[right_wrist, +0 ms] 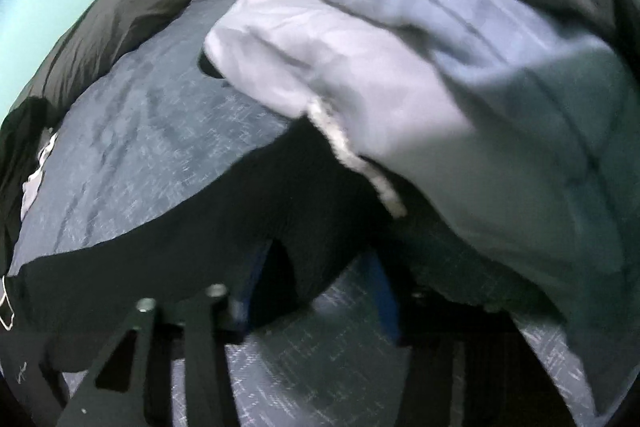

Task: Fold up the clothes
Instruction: 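Move the right tool to the other white-trimmed sleeve cuff and grasp it, then lift the sleeve with the right tool and carry it across the body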

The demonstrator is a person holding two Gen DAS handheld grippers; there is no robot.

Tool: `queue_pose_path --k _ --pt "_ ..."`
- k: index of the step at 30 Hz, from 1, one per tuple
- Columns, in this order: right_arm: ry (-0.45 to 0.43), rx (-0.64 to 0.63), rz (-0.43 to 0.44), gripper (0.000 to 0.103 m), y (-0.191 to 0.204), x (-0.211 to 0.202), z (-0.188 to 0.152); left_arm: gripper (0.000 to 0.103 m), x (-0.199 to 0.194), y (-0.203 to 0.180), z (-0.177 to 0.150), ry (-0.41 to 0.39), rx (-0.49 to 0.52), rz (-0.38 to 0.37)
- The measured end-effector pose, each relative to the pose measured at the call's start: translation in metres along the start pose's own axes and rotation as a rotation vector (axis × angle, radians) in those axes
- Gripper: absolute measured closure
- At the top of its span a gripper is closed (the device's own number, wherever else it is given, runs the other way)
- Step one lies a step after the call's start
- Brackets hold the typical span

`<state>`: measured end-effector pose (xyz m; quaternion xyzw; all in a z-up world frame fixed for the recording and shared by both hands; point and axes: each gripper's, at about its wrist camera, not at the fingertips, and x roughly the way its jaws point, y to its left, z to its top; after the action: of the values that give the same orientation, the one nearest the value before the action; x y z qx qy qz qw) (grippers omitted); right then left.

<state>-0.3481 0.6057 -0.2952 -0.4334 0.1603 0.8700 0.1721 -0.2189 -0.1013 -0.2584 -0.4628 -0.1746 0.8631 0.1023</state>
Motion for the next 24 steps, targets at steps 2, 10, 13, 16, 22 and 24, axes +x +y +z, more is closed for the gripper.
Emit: queue_pose_path --k 2,10,13,16,22,24 --pt "-0.011 -0.029 0.01 0.077 0.006 -0.001 -0.002 0.071 -0.001 0.003 -0.001 -0.001 -0.006 0.002" --pt "-0.103 -0.048 0.096 0.097 0.006 -0.024 -0.002 0.071 -0.006 0.016 -0.003 -0.009 -0.031 0.01" --pt "-0.151 -0.083 0.139 0.097 0.012 -0.038 0.003 0.071 -0.01 0.019 -0.004 -0.019 -0.044 0.01" --pt "-0.185 -0.122 0.186 0.097 0.025 -0.055 0.008 0.071 -0.016 0.019 -0.007 -0.027 -0.032 0.012" --pt "-0.236 -0.165 0.285 0.097 0.052 -0.093 0.017 0.07 -0.028 0.027 -0.015 -0.048 -0.071 -0.005" --pt "-0.248 -0.181 0.316 0.097 0.063 -0.105 0.02 0.07 -0.03 0.029 -0.017 -0.052 -0.085 -0.009"
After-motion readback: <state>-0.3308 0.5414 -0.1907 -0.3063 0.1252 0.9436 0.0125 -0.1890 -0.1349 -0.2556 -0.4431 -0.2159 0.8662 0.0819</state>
